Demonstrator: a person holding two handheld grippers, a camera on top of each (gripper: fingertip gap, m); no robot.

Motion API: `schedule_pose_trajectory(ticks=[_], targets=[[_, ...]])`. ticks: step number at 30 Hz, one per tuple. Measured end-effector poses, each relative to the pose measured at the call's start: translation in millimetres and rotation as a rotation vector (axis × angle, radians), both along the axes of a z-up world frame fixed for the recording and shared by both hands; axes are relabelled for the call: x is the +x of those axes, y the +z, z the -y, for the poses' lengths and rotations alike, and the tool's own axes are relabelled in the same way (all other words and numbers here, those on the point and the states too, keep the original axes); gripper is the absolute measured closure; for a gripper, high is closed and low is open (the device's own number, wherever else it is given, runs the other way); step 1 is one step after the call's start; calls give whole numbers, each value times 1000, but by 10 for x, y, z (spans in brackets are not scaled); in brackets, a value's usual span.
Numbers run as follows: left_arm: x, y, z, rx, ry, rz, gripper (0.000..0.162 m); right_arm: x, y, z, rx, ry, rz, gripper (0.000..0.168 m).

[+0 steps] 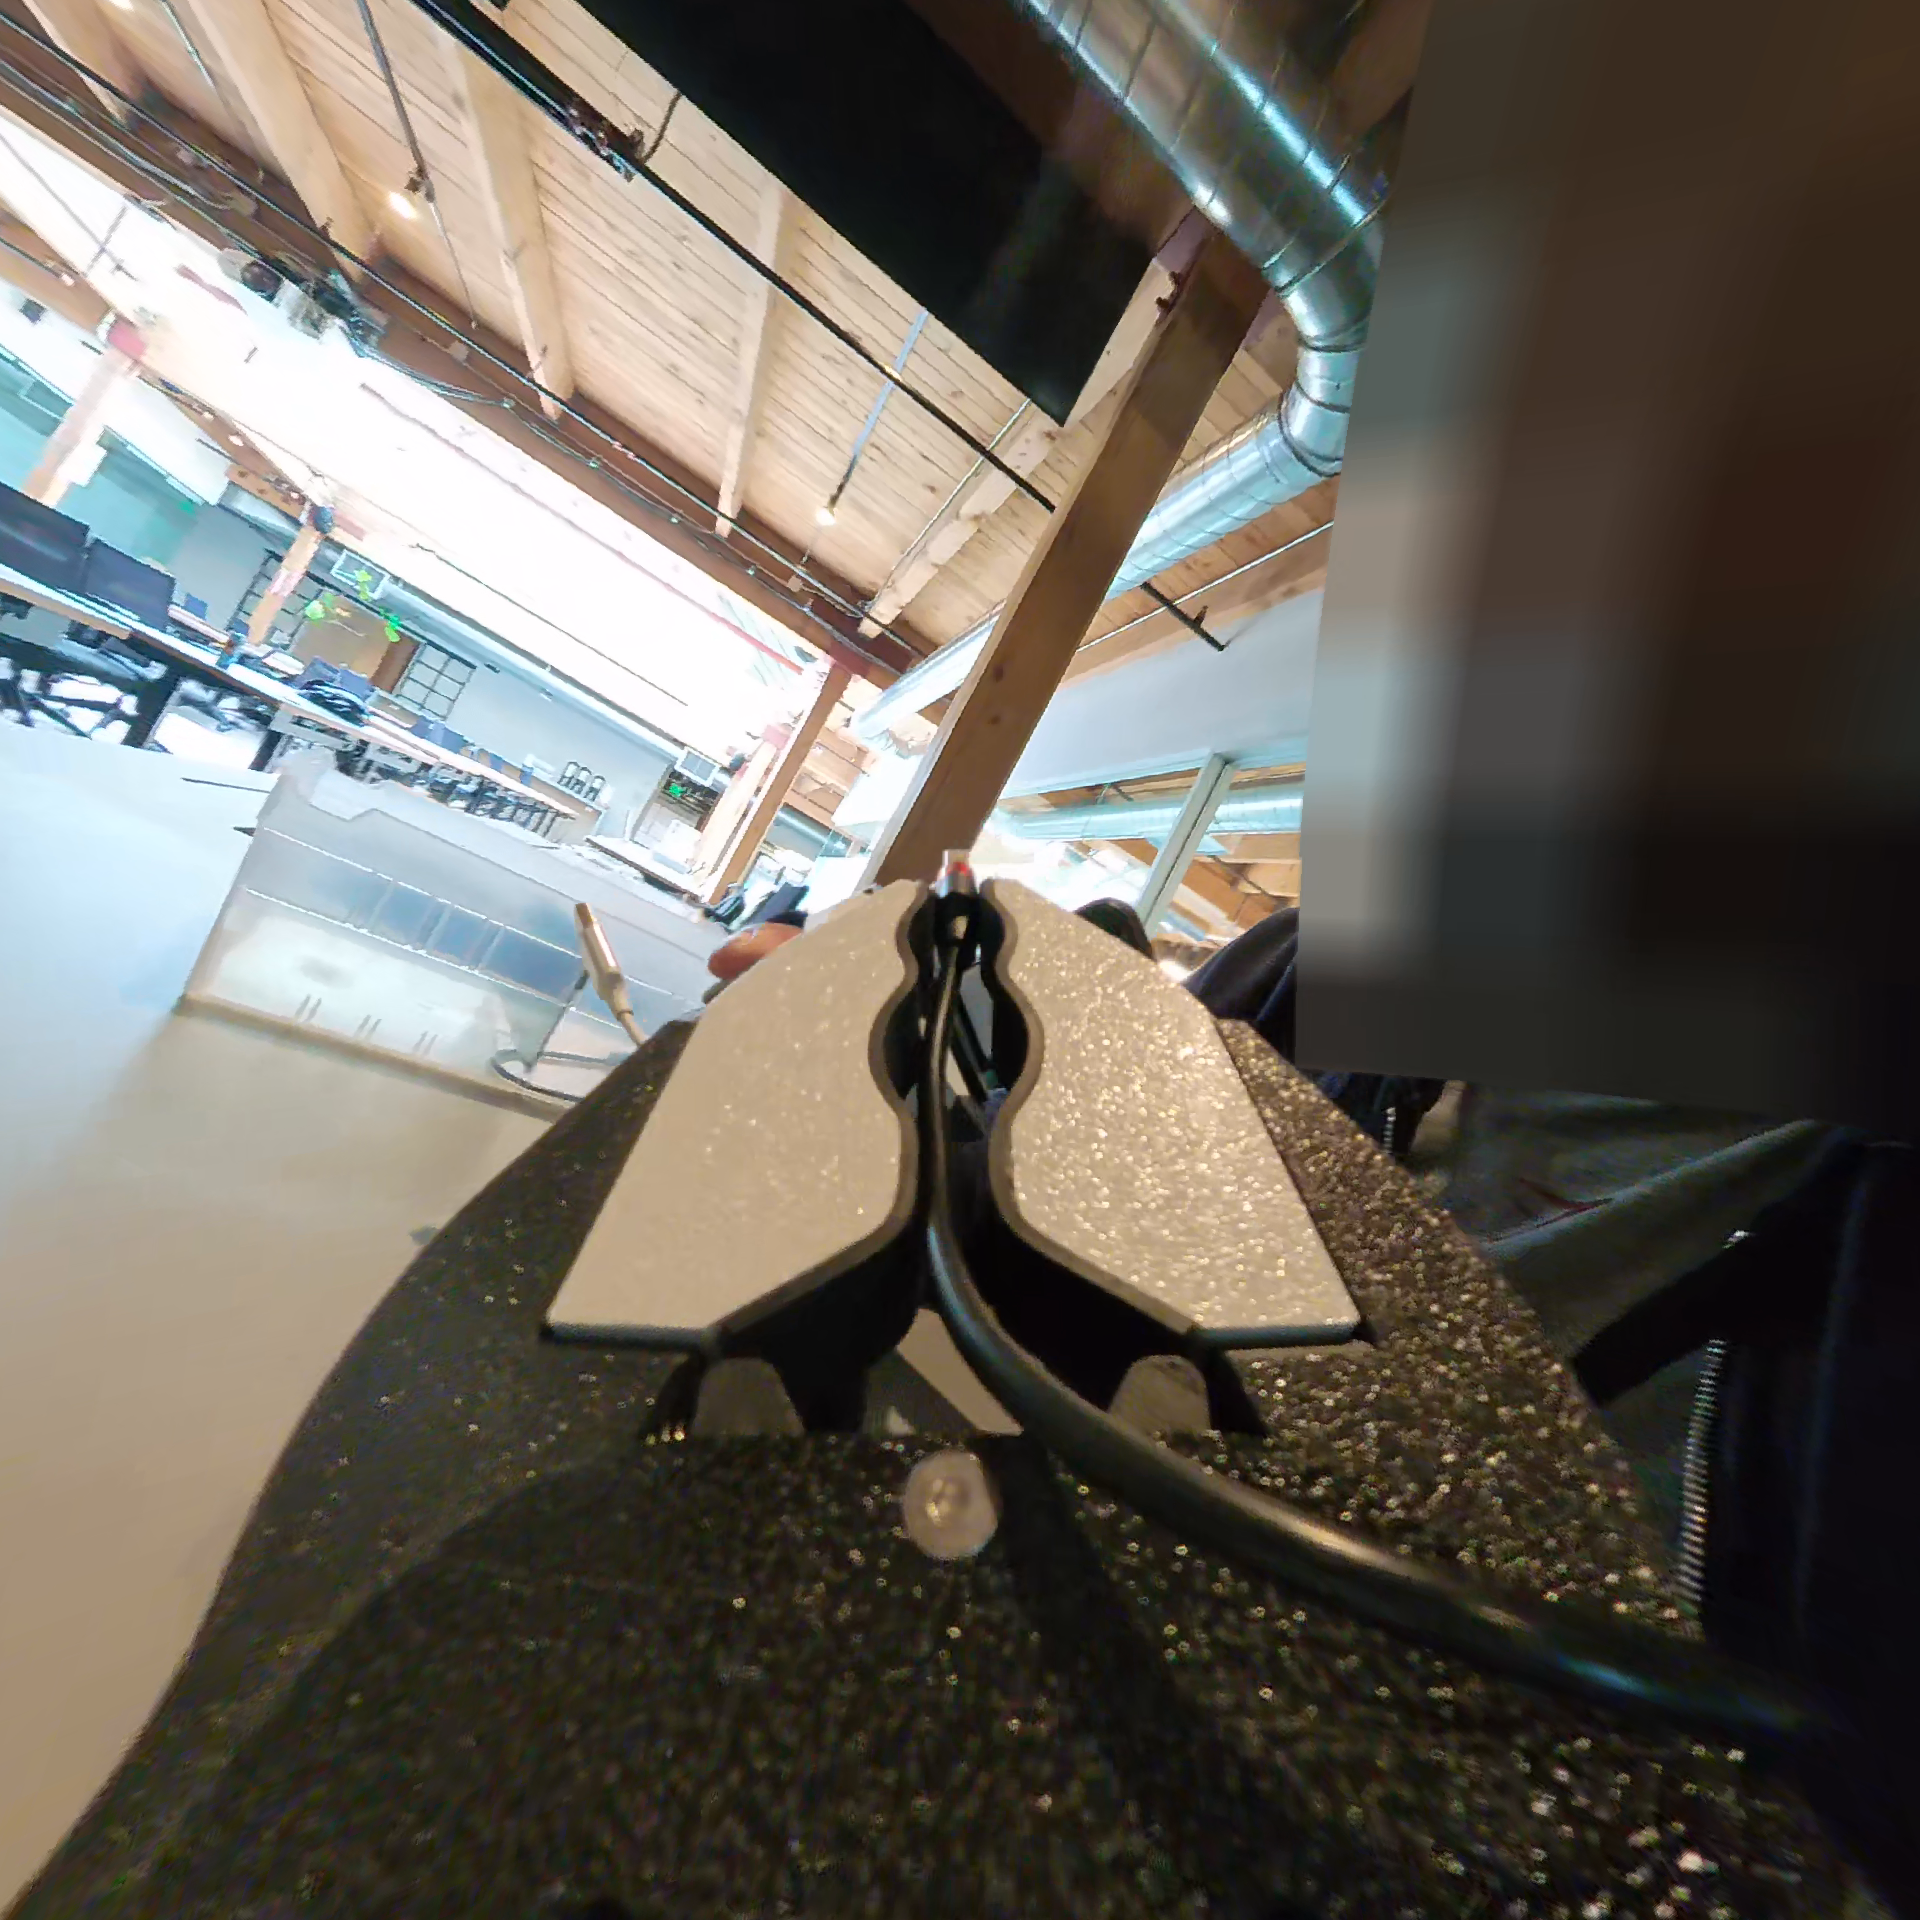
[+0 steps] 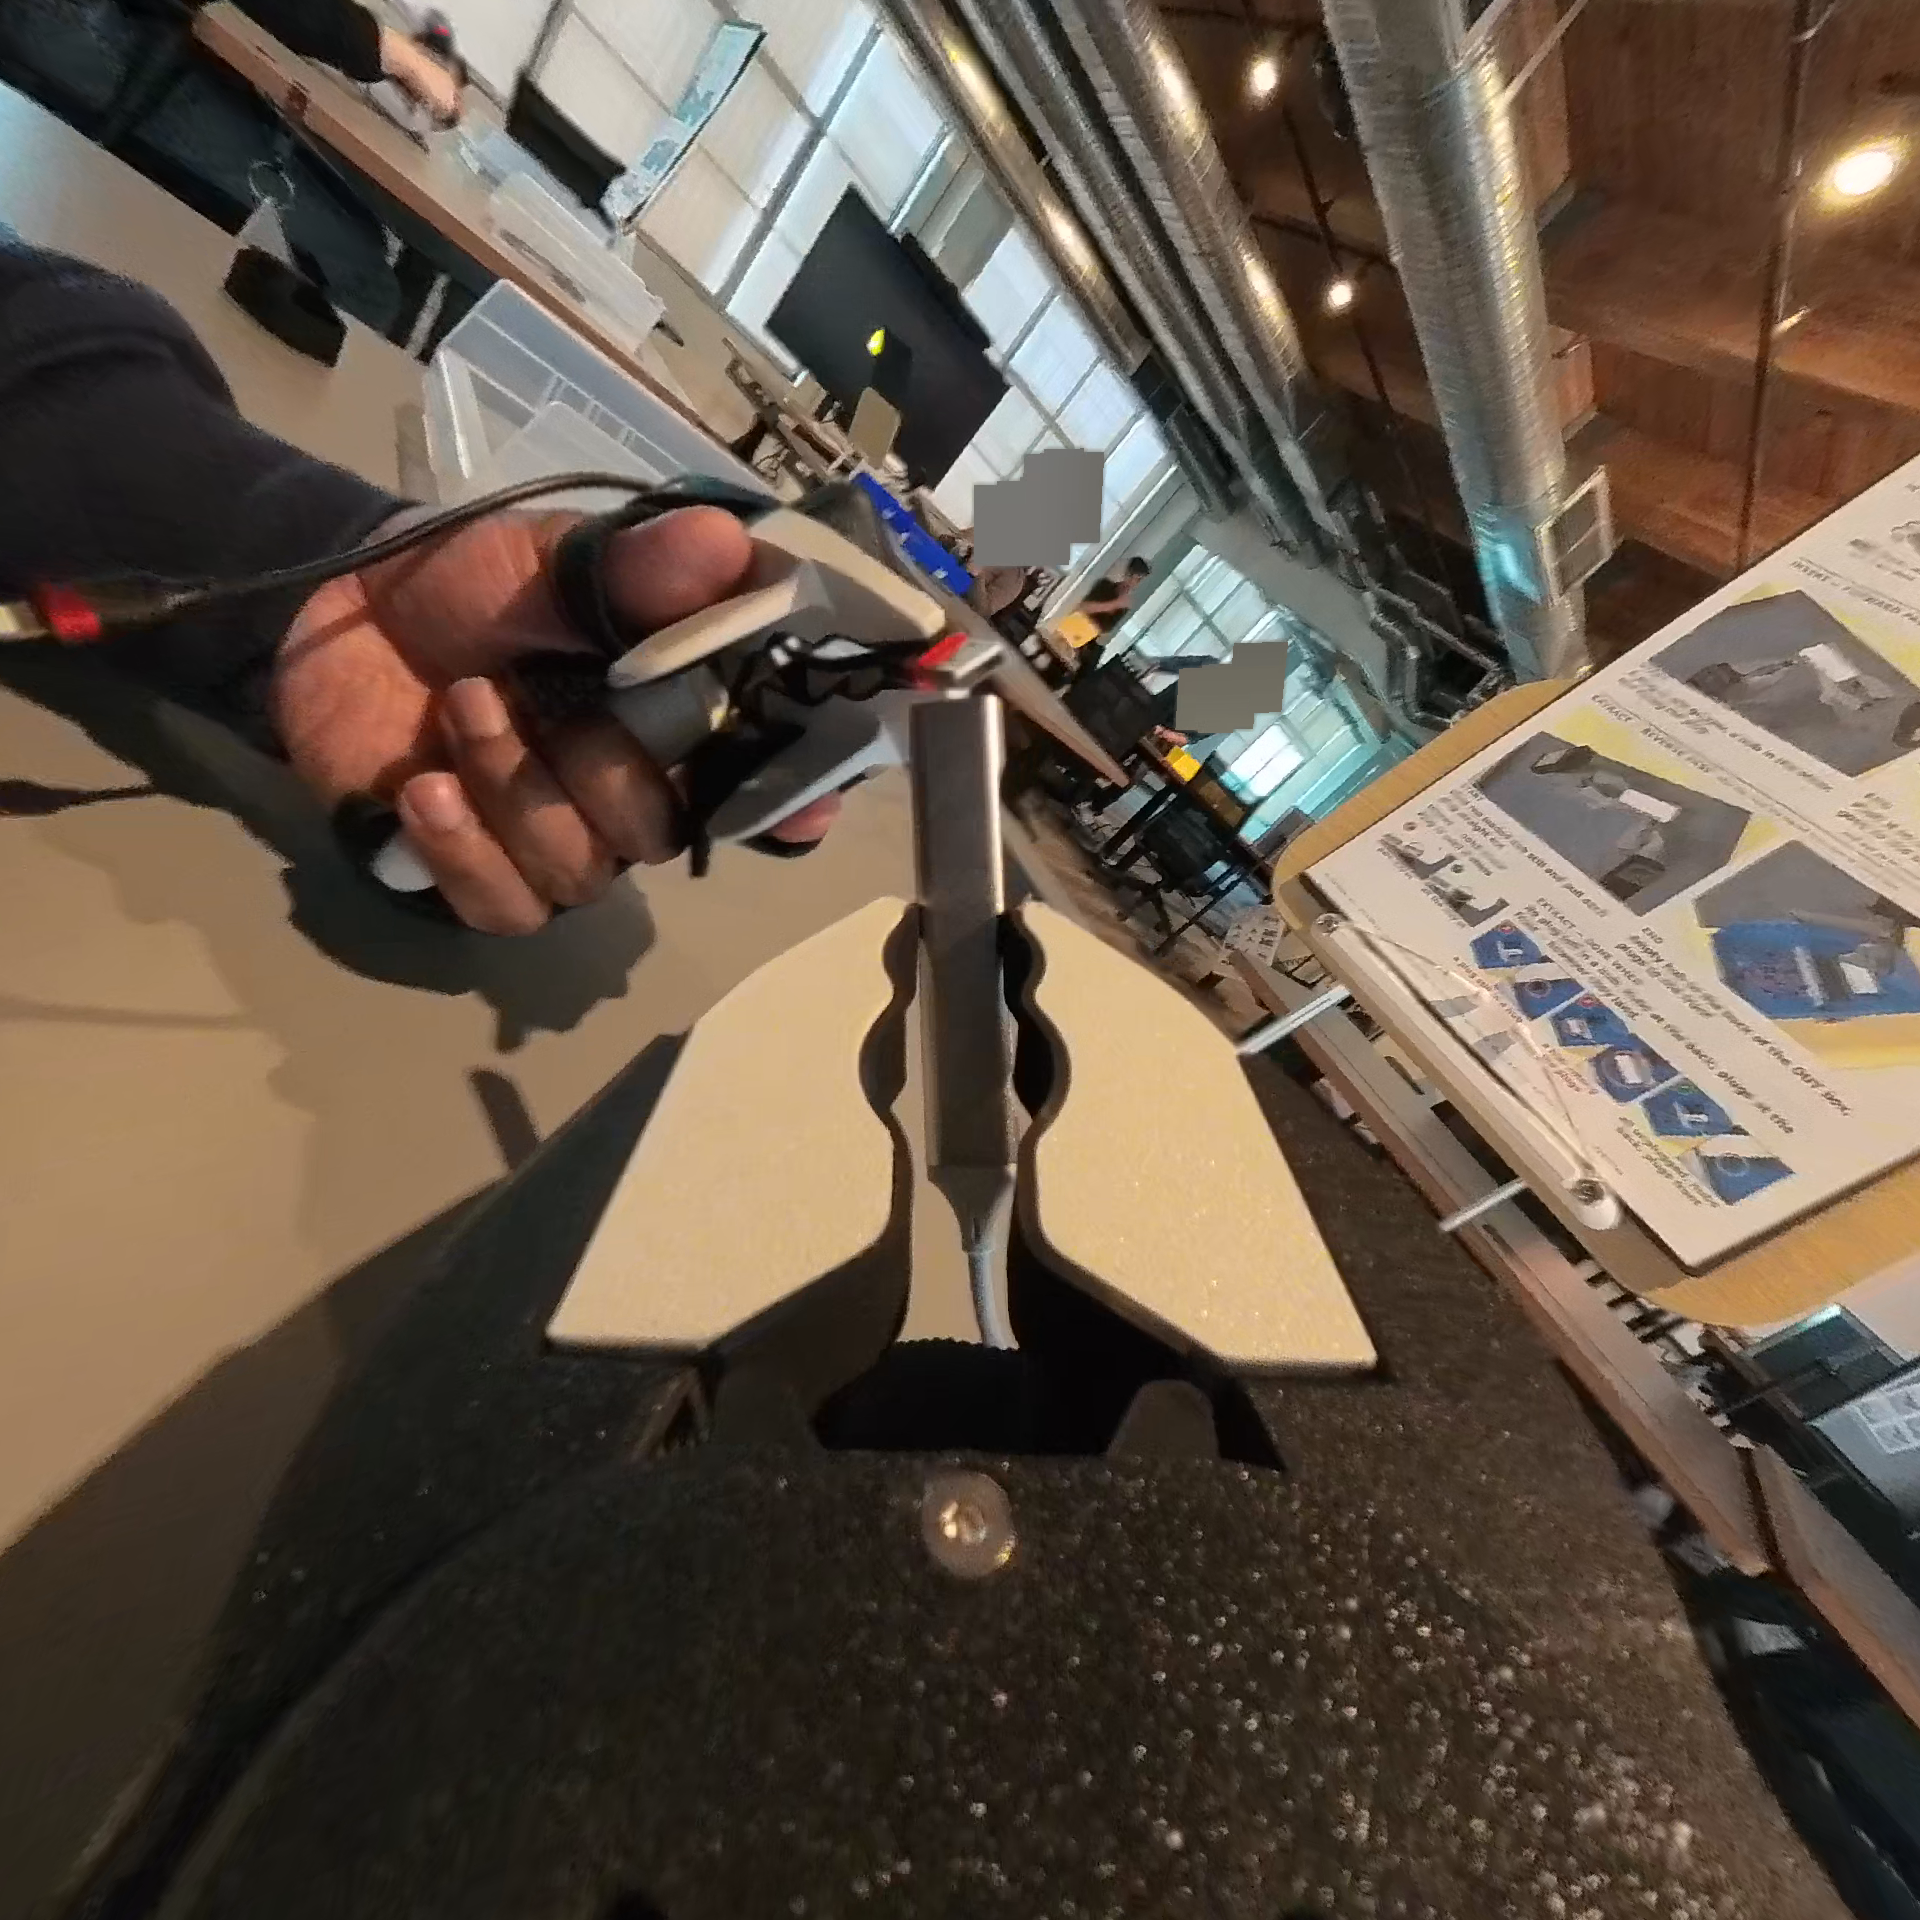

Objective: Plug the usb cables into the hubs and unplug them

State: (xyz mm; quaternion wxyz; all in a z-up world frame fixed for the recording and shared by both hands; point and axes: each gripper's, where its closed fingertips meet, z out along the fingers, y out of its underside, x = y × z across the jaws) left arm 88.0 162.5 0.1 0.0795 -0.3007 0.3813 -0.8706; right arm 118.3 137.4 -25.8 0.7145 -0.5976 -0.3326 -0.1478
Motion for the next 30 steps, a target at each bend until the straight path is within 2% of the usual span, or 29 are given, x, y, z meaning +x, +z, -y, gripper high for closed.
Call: schedule_pose_trajectory(ticks=[2, 7, 11, 14, 17, 20, 24, 28, 30], targets=[[22, -11, -23, 43, 52, -7, 155, -31, -99, -21, -74, 33, 20, 153], [53, -24, -152, 169, 203, -24, 155, -6, -552, -11, -443, 116, 84, 153], [67, -29, -195, 250, 280, -32, 155, 155, -693, -3, -549, 59, 129, 153], [88, -64, -179, 291, 298, -44, 155, 295, -938, 14, -663, -25, 249, 153], [111, -109, -141, 315, 289, -61, 155, 285, -1159, 98, -783, -8, 306, 153], [133, -152, -105, 347, 289, -76, 155, 228, -1149, 101, -786, 21, 267, 153], [163, -207, -76, 451, 334, -88, 155, 339, -991, -3, -677, -53, 258, 153], [191, -277, -26, 567, 365, -98, 155, 455, -1254, 50, -763, -114, 438, 153], [198, -302, 1, 596, 363, -102, 155, 440, -1305, 63, -780, -112, 467, 153]])
